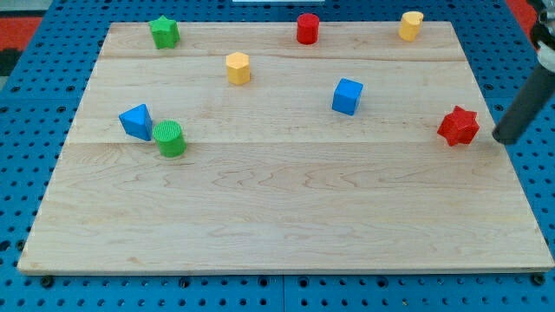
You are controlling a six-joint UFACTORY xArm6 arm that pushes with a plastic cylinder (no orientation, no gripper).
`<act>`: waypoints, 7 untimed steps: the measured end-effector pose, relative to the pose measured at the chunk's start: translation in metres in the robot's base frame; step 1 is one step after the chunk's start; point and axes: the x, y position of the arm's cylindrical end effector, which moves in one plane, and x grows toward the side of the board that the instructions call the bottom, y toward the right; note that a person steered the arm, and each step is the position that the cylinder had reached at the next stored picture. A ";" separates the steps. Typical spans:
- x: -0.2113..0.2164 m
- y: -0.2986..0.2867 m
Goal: Push the blue triangle right and slightly down
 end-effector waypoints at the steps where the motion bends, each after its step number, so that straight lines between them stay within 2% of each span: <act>1: -0.033 -0.045; 2: -0.012 -0.024; 3: 0.027 0.020; 4: 0.059 0.024; 7: 0.059 0.015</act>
